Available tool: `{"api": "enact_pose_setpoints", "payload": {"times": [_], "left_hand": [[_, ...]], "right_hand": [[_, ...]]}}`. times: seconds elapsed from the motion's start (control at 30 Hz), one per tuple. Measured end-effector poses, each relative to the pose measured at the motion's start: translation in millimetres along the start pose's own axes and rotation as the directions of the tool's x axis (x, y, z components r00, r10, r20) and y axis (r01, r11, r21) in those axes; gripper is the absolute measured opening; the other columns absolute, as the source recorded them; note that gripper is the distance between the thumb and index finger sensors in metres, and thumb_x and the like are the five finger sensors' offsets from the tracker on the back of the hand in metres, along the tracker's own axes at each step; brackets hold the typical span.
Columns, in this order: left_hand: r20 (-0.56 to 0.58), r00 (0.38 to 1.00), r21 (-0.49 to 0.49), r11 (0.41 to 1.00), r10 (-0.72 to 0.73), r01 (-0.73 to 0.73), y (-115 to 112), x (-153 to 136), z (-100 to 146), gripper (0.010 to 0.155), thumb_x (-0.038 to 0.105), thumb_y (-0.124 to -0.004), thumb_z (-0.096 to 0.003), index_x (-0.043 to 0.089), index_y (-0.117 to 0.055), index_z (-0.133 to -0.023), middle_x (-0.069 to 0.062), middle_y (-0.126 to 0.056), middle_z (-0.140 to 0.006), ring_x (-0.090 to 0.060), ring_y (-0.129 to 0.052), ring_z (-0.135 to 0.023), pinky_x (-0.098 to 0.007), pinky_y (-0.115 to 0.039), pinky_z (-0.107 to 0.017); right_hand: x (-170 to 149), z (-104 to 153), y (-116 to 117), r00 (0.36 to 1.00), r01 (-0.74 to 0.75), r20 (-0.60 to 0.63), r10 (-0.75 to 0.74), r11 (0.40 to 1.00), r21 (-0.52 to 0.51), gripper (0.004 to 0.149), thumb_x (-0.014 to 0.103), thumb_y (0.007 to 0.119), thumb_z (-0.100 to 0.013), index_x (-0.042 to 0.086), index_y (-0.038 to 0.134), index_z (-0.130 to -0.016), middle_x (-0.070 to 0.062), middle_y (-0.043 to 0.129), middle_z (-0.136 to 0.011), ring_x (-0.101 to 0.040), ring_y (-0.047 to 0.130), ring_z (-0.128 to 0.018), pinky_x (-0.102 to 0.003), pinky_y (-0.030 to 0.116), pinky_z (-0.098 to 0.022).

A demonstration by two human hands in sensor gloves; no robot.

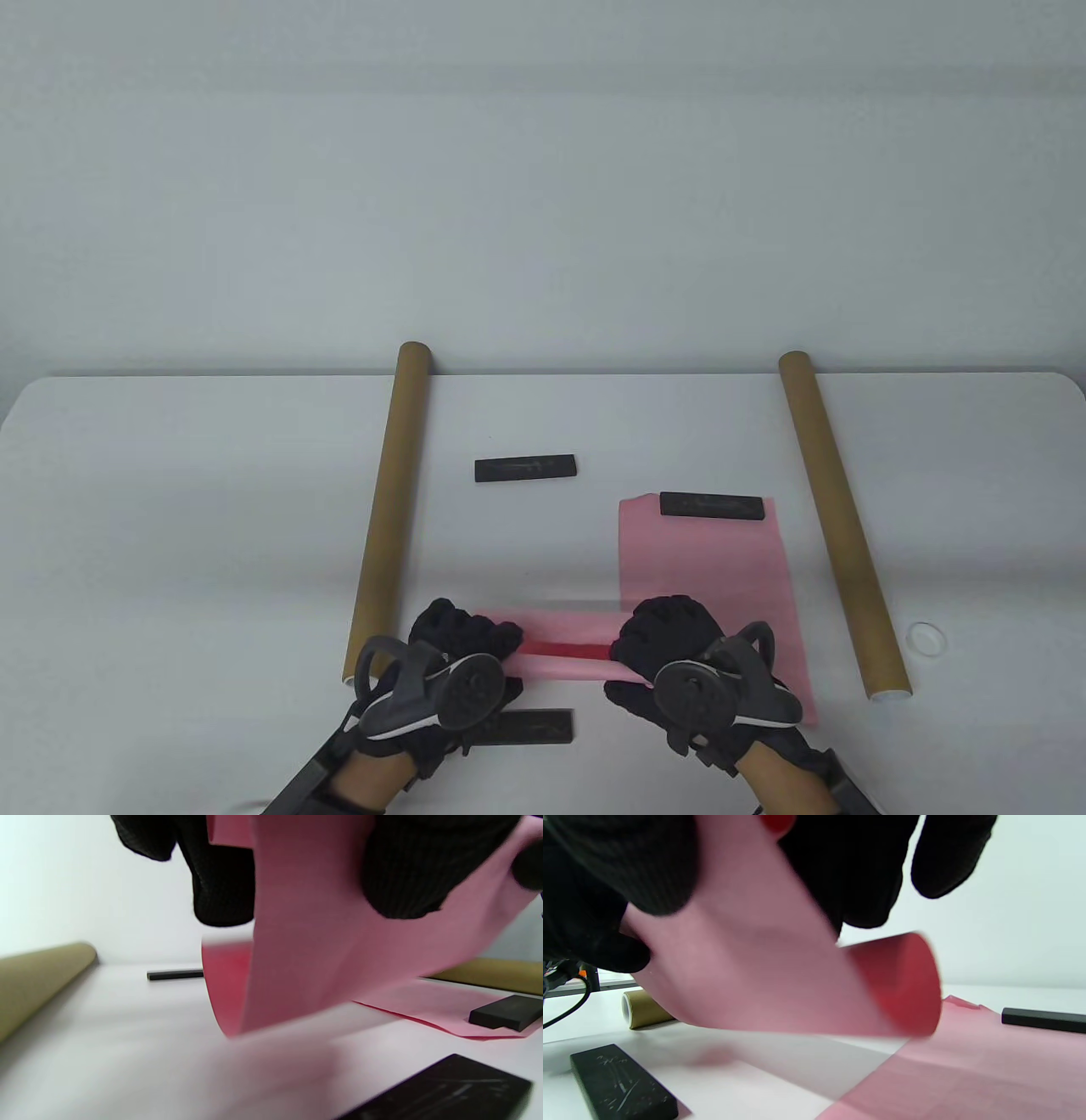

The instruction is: Roll up papers and store in mailing tubes

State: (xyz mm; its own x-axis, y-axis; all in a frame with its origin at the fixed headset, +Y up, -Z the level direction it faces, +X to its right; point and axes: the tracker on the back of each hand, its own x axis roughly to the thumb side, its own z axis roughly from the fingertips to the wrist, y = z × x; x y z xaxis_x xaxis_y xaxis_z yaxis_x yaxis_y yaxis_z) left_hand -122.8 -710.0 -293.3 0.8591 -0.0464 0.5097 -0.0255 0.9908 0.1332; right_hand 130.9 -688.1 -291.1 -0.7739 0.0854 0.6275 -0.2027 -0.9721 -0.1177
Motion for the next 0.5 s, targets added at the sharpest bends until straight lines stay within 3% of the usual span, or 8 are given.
{"api": "enact_pose_setpoints", "payload": {"times": [0.1, 0.17, 0.3, 0.4, 0.5], "left_hand": [[0.018, 0.997, 0.053, 0.996, -0.071, 0.07, 4.3, 3.6, 0.5, 0.064, 0.057, -0.087, -0.0356, 0.032, -0.07, -0.093, 0.006, -0.089, -0.081, -0.019, -0.093, -0.078, -0.053, -0.064, -0.072], [0.014, 0.999, 0.063, 0.997, -0.046, 0.045, 6.0, 2.4, 0.8, 0.055, 0.055, -0.086, -0.0369, 0.034, -0.076, -0.087, 0.009, -0.093, -0.074, -0.016, -0.097, -0.072, -0.051, -0.067, -0.071], [-0.014, 0.996, 0.013, 0.996, 0.084, -0.084, 4.1, -6.7, -0.1, 0.046, 0.06, -0.083, -0.0361, 0.036, -0.085, -0.076, 0.011, -0.099, -0.058, -0.012, -0.102, -0.058, -0.049, -0.071, -0.07], [-0.031, 0.984, -0.018, 0.984, 0.177, -0.178, 1.8, -11.0, 0.1, 0.045, 0.062, -0.083, -0.0355, 0.036, -0.088, -0.072, 0.012, -0.101, -0.052, -0.011, -0.104, -0.052, -0.048, -0.072, -0.069], [-0.025, 0.991, -0.012, 0.991, 0.133, -0.133, 1.5, -9.8, 0.7, 0.05, 0.063, -0.082, -0.0352, 0.035, -0.086, -0.077, 0.011, -0.1, -0.058, -0.012, -0.104, -0.058, -0.049, -0.071, -0.07]], "right_hand": [[-3.2, -0.3, 0.4, 0.999, 0.049, -0.019, -0.049, 0.999, 0.007, 0.055, 0.064, 0.077, -0.043, 0.019, 0.101, -0.064, -0.007, 0.103, -0.072, -0.04, 0.096, -0.079, -0.065, 0.075, -0.063], [-3.7, 0.8, -0.4, 0.999, 0.046, -0.028, -0.047, 0.999, -0.017, 0.058, 0.066, 0.077, -0.042, 0.019, 0.102, -0.064, -0.007, 0.103, -0.074, -0.042, 0.092, -0.085, -0.066, 0.072, -0.064], [-0.2, 3.8, -2.4, 0.999, -0.045, -0.003, 0.045, 0.998, -0.053, 0.07, 0.062, 0.088, -0.039, 0.019, 0.082, -0.093, -0.011, 0.081, -0.101, -0.049, 0.072, -0.1, -0.07, 0.064, -0.069], [5.2, 5.3, -4.2, 0.998, -0.062, 0.013, 0.063, 0.993, -0.104, 0.059, 0.05, 0.092, -0.041, 0.021, 0.082, -0.092, -0.009, 0.081, -0.101, -0.047, 0.072, -0.101, -0.069, 0.064, -0.07], [4.9, 3.9, -4.5, 0.999, -0.039, 0.009, 0.04, 0.996, -0.086, 0.049, 0.051, 0.086, -0.045, 0.021, 0.088, -0.084, -0.008, 0.087, -0.095, -0.045, 0.077, -0.098, -0.068, 0.066, -0.07]]}}
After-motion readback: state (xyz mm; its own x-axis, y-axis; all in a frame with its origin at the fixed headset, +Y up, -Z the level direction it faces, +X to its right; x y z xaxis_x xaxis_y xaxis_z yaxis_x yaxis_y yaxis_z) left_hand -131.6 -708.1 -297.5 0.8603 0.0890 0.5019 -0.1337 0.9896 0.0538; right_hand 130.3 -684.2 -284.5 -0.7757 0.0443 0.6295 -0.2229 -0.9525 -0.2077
